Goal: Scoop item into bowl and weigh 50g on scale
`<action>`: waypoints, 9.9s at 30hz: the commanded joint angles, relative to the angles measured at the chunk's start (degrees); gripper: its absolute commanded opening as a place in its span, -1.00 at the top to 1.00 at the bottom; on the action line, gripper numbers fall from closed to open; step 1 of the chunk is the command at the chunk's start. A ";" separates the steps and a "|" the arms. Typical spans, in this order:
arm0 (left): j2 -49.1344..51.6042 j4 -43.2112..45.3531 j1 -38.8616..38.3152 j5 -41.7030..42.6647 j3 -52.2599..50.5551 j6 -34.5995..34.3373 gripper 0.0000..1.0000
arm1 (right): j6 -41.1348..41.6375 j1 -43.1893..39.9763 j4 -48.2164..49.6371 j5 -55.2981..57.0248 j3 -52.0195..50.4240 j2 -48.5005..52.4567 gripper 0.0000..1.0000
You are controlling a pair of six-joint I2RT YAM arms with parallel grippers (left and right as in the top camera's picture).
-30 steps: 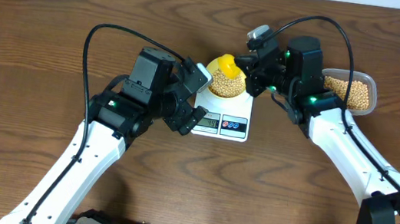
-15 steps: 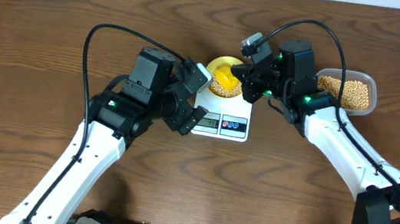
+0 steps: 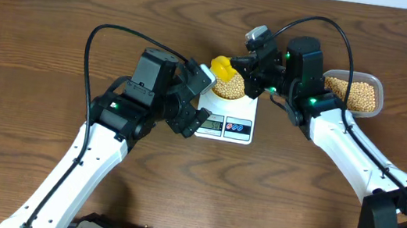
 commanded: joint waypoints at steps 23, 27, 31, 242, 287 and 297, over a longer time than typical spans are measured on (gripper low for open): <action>-0.83 0.04 -0.07 0.00 -0.39 0.96 -0.74 | -2.95 -0.46 -5.11 -0.33 0.07 0.48 0.98; -0.83 0.04 -0.07 0.00 -0.39 0.96 -0.73 | -1.60 -0.46 -3.32 -0.79 0.07 0.46 0.98; -0.83 0.04 -0.07 0.00 -0.39 0.96 -0.74 | -1.62 -0.48 -2.69 -0.92 0.09 0.46 0.98; 4.09 8.70 -6.08 0.94 -6.91 -16.70 -0.95 | 11.17 -28.37 -36.06 30.99 0.07 -13.51 -0.98; -0.07 9.92 -6.03 -2.08 -7.69 -17.73 -0.95 | 11.15 -28.37 -36.06 30.99 0.07 -13.51 -0.99; -14.05 6.29 -6.03 -7.76 -14.25 -17.51 -0.95 | 11.17 -28.37 -36.06 30.99 0.07 -13.51 -0.99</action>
